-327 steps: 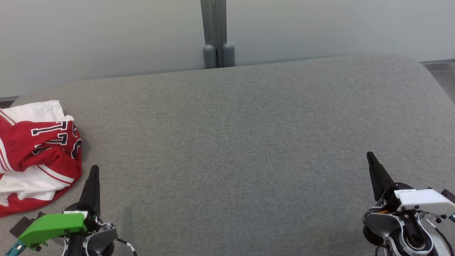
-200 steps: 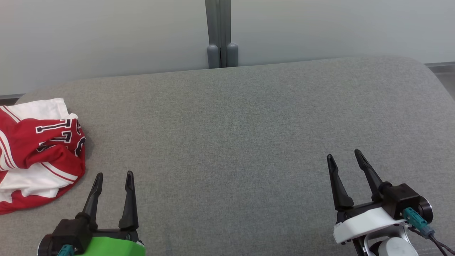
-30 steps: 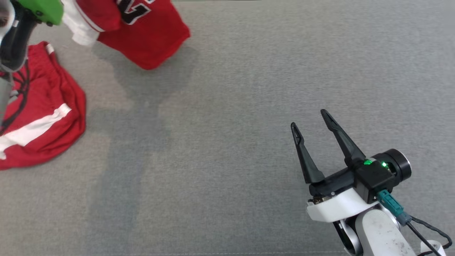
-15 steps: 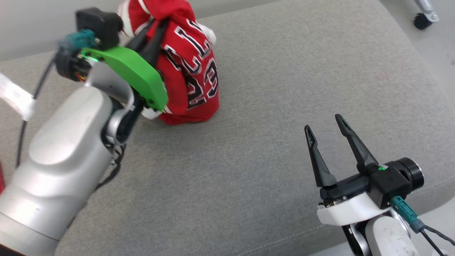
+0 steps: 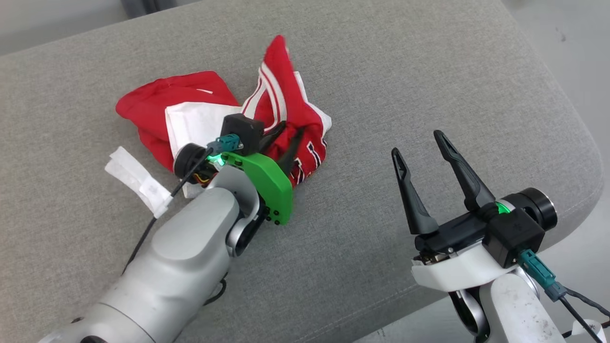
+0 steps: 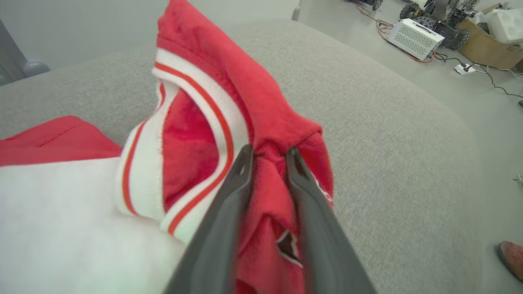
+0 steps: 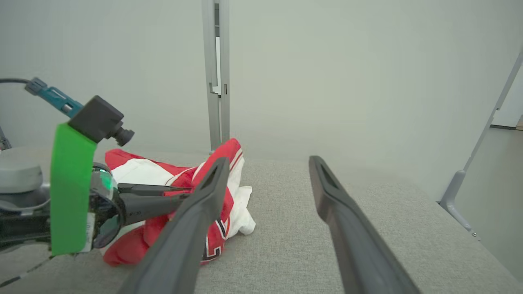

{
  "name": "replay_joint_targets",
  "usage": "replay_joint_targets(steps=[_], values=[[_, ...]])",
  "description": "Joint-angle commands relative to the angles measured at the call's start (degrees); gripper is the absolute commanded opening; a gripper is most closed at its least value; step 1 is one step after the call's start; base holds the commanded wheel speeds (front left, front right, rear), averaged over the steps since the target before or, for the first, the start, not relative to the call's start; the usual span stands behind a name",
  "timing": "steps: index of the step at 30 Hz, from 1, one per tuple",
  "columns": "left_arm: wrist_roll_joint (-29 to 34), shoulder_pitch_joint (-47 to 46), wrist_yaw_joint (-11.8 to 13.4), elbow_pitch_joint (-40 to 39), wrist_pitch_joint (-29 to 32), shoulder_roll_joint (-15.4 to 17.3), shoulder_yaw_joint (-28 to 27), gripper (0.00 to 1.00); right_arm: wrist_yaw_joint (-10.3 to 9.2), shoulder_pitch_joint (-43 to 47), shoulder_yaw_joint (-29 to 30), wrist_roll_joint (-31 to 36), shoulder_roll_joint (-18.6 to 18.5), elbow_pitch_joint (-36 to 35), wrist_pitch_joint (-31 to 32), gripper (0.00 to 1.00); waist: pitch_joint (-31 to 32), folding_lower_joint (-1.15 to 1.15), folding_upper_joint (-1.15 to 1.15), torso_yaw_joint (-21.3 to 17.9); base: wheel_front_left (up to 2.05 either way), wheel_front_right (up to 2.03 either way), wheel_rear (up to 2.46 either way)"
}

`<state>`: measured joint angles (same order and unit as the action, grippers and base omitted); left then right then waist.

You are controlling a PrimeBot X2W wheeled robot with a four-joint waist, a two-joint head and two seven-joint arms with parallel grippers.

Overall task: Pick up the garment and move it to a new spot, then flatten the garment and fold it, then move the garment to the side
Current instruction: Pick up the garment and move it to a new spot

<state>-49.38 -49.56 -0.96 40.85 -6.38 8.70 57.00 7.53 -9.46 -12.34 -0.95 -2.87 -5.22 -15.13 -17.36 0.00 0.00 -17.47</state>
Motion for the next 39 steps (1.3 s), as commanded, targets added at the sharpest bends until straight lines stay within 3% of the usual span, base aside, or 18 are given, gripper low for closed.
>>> replay_joint_targets(steps=[1,7,11,17,24,31,39], values=[[1.07,0.40,-0.48,0.88,-1.73,-0.59,0.35,1.00,-0.08,0.04,0.51,-0.23,-0.03,-0.30,-0.03,1.00,-0.13,0.00,0.00,0.07,0.00,0.00,0.00],[3.39,1.49,0.01,-0.04,-7.77,-2.21,0.09,1.00,-0.08,2.47,1.66,-0.16,-0.04,1.01,-0.03,1.00,3.86,0.00,0.00,4.51,0.00,0.00,0.00],[5.61,4.83,2.96,-4.38,-8.83,-0.06,-3.05,1.00,-0.08,4.07,1.41,0.09,-0.07,2.23,-0.03,1.00,8.04,0.00,0.00,8.08,0.00,0.00,0.00],[9.95,16.43,7.72,-16.01,-8.81,3.66,-13.10,1.00,-0.08,6.19,1.25,0.35,-0.07,3.75,-0.03,1.00,13.96,0.00,0.00,13.26,0.00,0.00,0.00],[17.42,32.29,10.01,-25.37,-8.76,5.61,-25.30,1.00,-0.08,8.41,2.21,0.20,-0.10,4.94,-0.03,1.00,17.41,0.00,0.00,17.98,0.00,0.00,0.00],[24.24,46.14,8.05,-33.70,-8.76,2.30,-38.28,1.00,-0.08,11.17,4.32,-0.71,-0.09,5.99,-0.03,1.00,19.54,0.00,0.00,20.07,0.00,0.00,0.00],[38.61,58.59,6.30,-41.34,-8.77,-2.36,-48.66,1.00,-0.08,13.55,5.51,0.06,-0.09,6.91,-0.03,1.00,21.07,0.00,0.00,19.63,0.00,0.00,0.00]])
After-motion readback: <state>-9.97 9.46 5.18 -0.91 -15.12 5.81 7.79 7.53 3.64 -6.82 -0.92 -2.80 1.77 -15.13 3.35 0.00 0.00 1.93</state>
